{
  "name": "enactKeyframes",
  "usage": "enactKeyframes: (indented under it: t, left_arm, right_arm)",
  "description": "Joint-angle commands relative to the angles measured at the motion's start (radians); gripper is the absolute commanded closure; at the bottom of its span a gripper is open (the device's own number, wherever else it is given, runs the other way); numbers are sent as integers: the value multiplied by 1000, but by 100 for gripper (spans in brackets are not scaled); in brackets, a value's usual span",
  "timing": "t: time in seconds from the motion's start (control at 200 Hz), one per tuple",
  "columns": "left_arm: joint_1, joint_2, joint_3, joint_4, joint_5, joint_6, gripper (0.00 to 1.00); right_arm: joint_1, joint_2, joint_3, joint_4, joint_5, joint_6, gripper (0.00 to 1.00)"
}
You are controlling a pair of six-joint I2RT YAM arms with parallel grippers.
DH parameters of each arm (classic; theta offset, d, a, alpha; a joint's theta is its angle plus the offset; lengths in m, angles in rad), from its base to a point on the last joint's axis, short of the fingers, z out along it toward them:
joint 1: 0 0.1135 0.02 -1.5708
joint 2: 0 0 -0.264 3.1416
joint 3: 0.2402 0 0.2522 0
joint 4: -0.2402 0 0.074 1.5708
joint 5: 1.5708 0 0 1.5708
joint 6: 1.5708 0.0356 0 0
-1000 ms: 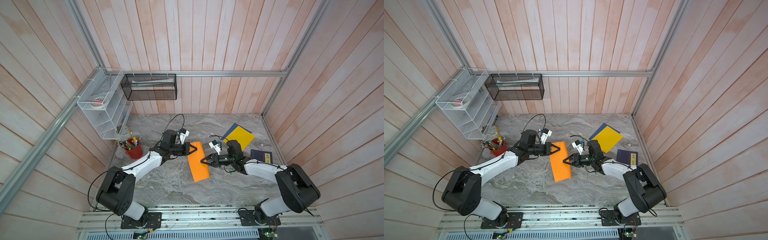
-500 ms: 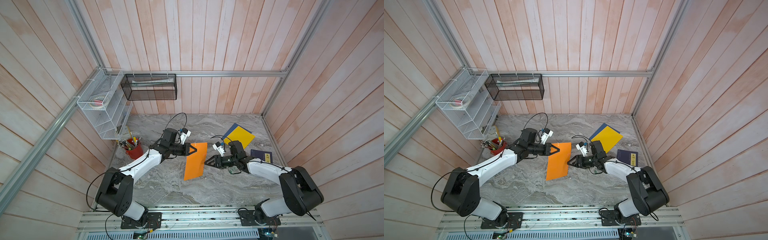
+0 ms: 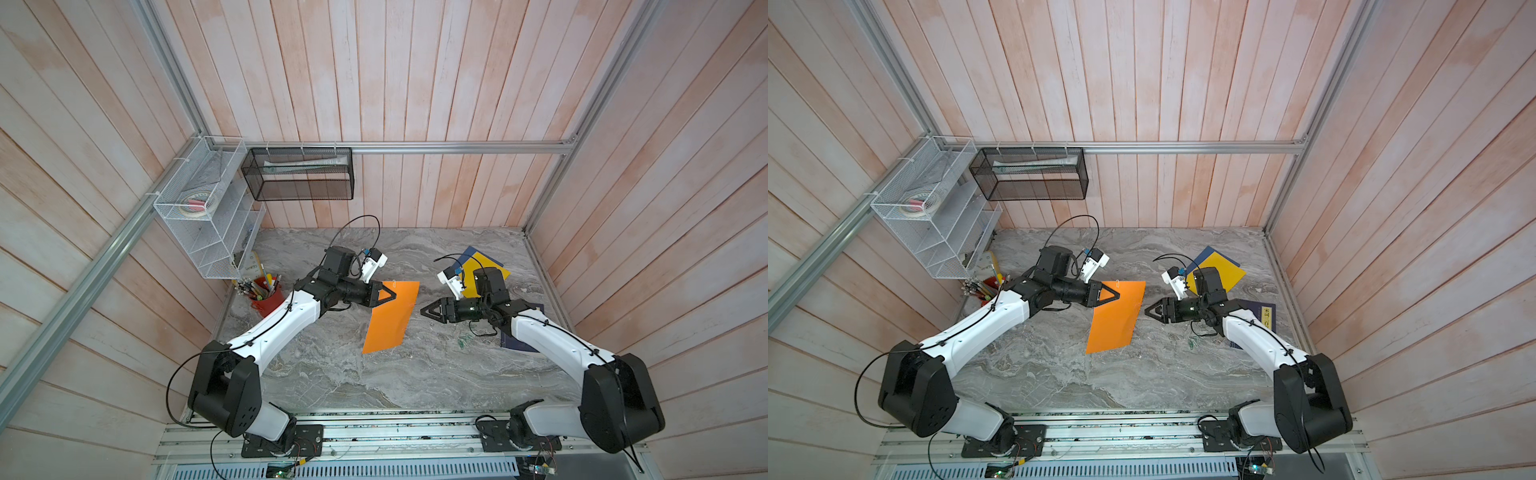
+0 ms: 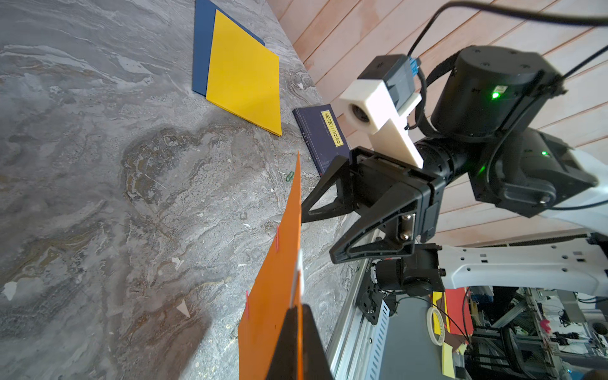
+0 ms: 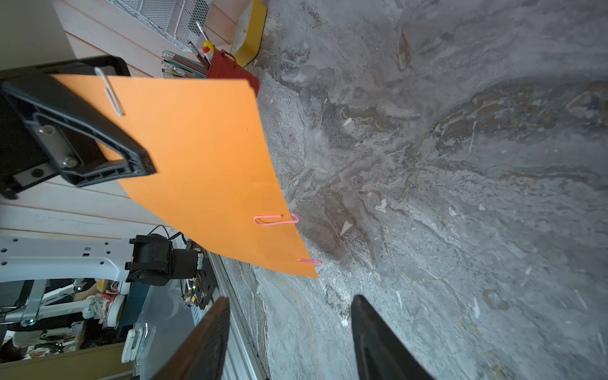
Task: Unclip the paperclips from the documents
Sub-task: Pick up the document from the center of the board.
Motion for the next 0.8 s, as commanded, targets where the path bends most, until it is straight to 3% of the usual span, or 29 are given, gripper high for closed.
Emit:
enactKeyframes:
  t: [0.0, 0.795]
  left_arm:
    - [-3, -5, 36, -66, 28, 77, 100]
    - [-58, 101, 203, -420, 67, 307, 100]
  right_arm:
    - [-4, -36, 31, -63, 2, -79, 39]
    - [8, -45, 195, -79, -147, -283, 41]
